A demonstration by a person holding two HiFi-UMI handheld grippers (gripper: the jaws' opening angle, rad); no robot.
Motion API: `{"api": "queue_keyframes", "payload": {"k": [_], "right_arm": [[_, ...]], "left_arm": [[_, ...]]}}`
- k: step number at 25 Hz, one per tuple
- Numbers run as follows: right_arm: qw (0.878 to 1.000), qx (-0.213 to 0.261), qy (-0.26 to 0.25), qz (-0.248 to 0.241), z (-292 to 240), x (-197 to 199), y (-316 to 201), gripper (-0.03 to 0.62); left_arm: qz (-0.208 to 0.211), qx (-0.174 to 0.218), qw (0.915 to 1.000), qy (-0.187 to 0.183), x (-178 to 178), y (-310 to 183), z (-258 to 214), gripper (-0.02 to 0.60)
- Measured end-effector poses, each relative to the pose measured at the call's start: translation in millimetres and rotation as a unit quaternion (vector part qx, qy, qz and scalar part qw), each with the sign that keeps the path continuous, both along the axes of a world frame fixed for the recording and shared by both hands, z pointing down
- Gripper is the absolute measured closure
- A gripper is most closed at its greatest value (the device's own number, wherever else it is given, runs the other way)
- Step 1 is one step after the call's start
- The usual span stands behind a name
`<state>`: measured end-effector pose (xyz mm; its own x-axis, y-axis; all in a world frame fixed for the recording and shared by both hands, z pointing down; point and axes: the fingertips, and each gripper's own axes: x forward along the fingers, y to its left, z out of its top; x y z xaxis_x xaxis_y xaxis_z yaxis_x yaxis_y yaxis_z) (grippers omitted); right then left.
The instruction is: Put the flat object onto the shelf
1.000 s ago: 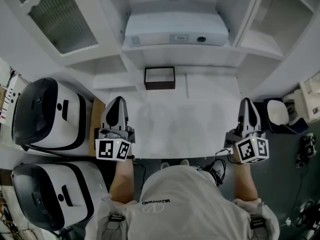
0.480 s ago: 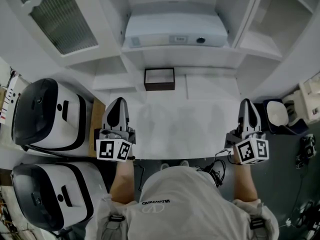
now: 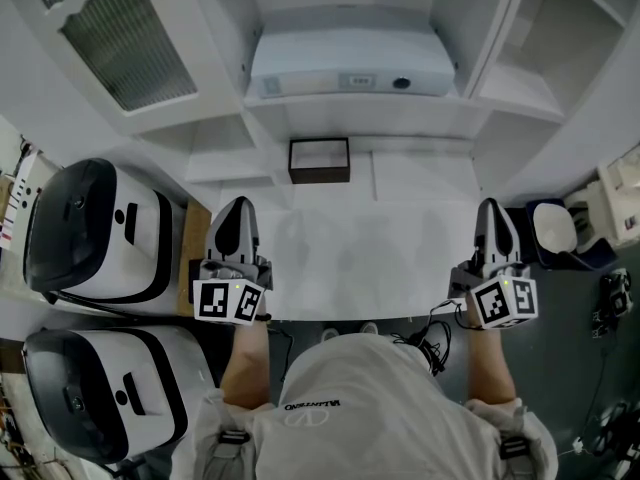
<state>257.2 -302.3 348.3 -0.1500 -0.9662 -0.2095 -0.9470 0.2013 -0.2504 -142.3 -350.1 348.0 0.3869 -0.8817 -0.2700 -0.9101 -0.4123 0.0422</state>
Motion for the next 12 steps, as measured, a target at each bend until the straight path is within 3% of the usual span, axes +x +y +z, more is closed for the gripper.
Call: {"api": "queue_keyframes", "payload": {"k": [12], "right_arm": [[1.000,-0.003,-0.005,-0.008,1.7,-4.7,-2.3,0.585]], "left_arm": [[-0.006,-0.015,0.9999,0.002,-2.4,-2.3,5.3,0.577]]}}
